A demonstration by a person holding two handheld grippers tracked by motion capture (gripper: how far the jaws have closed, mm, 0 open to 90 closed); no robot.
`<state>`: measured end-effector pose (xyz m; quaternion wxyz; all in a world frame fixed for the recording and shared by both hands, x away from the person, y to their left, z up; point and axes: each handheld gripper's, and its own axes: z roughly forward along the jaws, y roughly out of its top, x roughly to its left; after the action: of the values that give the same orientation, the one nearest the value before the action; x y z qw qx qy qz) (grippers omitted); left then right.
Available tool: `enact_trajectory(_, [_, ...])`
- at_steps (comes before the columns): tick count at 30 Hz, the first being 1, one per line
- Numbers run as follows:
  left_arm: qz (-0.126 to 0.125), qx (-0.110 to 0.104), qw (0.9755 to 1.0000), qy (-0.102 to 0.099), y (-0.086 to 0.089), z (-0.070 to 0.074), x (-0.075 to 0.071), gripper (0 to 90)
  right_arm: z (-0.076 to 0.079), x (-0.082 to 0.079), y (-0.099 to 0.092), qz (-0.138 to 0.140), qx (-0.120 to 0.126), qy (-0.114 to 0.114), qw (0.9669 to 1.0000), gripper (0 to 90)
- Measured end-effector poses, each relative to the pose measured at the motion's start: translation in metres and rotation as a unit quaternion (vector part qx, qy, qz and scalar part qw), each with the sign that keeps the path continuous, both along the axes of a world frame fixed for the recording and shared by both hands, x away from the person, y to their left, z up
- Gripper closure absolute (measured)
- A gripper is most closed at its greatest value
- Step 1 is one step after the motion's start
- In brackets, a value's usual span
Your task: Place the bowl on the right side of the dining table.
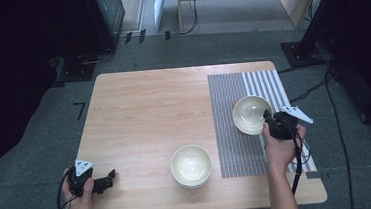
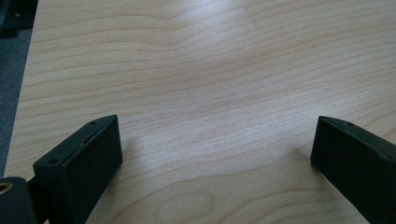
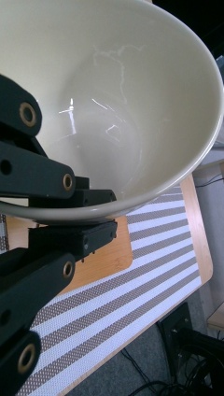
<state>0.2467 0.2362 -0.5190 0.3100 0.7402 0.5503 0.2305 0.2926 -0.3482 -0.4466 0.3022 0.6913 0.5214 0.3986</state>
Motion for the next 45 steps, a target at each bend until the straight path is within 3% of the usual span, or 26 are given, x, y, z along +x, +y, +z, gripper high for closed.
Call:
enact_trajectory(26, [0.0, 0.0, 1.0, 0.0, 0.0, 0.0, 0.0, 1.7, -0.017, 0.022, -0.017, -0.019, -0.013, 0.04, 0.999, 84.6])
enact_trajectory(45, [0.0, 0.0, 1.0, 0.0, 0.0, 0.0, 0.0, 1.7, -0.034, 0.042, -0.03, -0.032, 0.007, 0.087, 0.9957, 84.5])
